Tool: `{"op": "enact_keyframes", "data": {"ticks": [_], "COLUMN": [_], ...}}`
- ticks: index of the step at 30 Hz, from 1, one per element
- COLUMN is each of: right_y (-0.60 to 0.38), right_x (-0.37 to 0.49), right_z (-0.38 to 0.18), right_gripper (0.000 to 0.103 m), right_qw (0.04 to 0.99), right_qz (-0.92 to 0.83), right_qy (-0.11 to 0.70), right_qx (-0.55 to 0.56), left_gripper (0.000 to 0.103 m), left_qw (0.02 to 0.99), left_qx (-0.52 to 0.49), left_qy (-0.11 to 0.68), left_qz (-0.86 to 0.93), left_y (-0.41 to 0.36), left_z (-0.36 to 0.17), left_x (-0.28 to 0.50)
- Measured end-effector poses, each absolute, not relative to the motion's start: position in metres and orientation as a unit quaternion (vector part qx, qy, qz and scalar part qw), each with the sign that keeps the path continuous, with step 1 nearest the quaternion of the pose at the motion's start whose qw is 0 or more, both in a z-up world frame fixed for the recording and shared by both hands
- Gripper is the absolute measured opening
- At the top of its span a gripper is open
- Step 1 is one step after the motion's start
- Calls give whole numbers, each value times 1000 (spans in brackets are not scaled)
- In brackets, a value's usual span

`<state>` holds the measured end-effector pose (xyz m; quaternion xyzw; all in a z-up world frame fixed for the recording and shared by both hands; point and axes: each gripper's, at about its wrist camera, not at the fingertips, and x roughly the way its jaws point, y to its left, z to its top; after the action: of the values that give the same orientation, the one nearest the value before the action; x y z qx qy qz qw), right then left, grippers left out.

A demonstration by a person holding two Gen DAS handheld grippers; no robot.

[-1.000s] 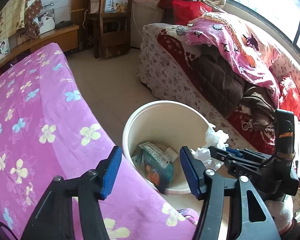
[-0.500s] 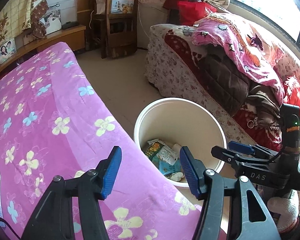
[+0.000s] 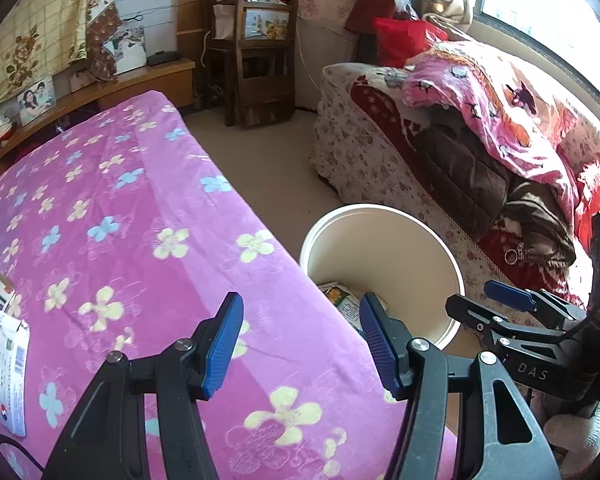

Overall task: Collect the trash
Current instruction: 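Move both open tools back to the remaining trash on the table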

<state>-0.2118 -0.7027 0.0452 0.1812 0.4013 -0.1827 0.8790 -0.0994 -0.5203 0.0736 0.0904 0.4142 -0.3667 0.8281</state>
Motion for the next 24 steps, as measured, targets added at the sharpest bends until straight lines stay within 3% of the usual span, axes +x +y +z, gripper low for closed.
{"op": "enact_keyframes", "data": {"ticks": [14,24], "right_y": [-650,-583], "right_x": [-206,-179], "right_z": [77,79], "right_gripper": [77,77], "right_qw": [890,891], "right_qz": [-151,-79], "right_qy": [398,420], "right_qx": [162,152], "left_gripper": [67,67], "left_qw": [841,853], "left_qx": [55,51], "left_qy": [425,442], "left_qz": [-331,-273], "left_y": [-448,-354], "left_z": [81,76], "left_x": [-94,-80]}}
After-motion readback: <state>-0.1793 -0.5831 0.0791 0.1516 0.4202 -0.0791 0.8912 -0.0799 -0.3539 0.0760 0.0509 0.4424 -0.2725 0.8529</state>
